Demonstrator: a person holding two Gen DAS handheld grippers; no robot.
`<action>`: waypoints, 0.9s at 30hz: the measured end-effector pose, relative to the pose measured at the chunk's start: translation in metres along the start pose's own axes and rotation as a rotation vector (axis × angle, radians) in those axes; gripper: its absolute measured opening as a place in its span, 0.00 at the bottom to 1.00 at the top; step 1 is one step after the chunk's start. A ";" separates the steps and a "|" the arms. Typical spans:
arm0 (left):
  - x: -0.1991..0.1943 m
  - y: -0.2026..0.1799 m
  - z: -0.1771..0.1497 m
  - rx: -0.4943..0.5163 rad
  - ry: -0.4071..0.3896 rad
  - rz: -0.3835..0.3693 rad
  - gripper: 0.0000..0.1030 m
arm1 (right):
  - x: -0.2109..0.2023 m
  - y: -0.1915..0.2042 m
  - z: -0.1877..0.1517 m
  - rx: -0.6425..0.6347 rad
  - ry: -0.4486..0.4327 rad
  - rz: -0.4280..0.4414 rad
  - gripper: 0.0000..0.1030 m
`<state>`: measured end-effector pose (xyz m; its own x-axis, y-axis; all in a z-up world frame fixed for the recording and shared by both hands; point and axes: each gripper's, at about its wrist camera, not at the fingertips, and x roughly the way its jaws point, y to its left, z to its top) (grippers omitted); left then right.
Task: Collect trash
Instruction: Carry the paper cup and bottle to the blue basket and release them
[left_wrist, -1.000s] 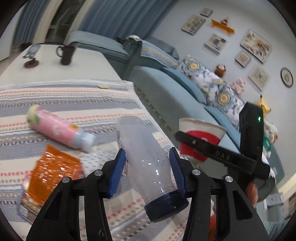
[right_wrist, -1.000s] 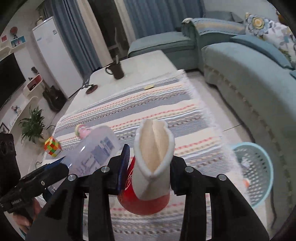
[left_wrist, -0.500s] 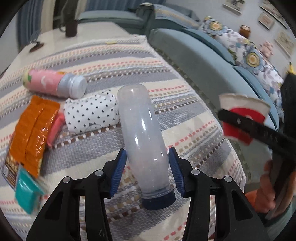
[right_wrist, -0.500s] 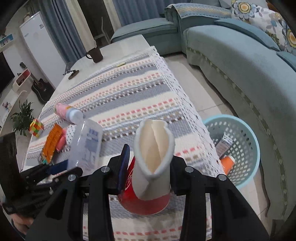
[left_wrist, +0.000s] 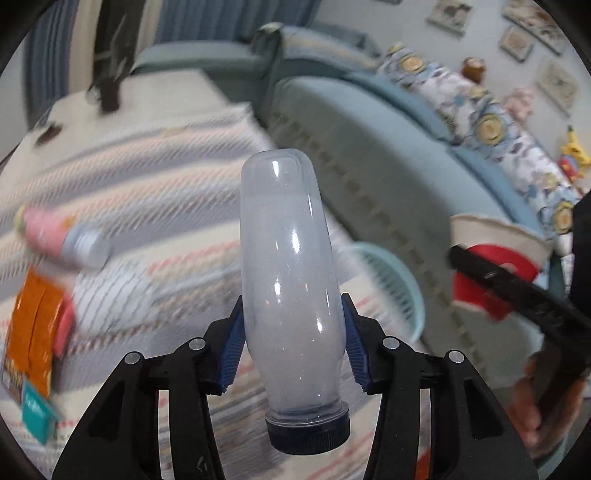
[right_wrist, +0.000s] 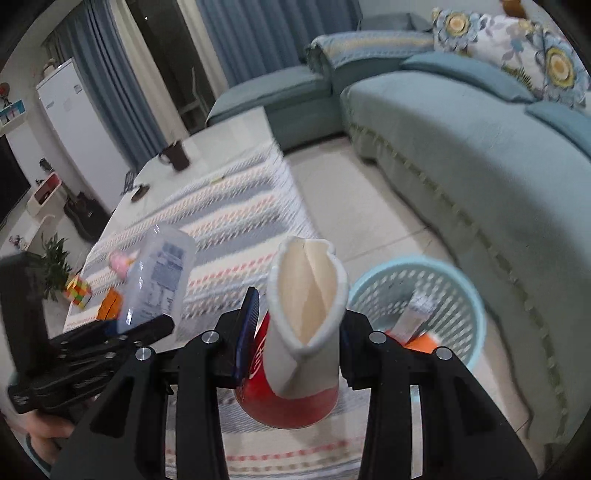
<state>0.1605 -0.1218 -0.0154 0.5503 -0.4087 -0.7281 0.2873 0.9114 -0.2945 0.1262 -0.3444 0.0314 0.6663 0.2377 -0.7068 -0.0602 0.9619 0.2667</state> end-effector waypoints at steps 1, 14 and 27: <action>0.000 -0.016 0.010 0.022 -0.021 -0.027 0.45 | -0.004 -0.005 0.005 -0.002 -0.014 -0.010 0.34; 0.086 -0.110 0.036 0.084 0.039 -0.177 0.45 | 0.040 -0.121 0.012 0.155 0.067 -0.167 0.34; 0.130 -0.114 0.022 0.076 0.069 -0.201 0.57 | 0.081 -0.158 -0.016 0.292 0.201 -0.256 0.41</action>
<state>0.2162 -0.2803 -0.0628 0.4216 -0.5749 -0.7012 0.4454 0.8049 -0.3921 0.1782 -0.4748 -0.0783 0.4729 0.0453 -0.8800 0.3200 0.9217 0.2194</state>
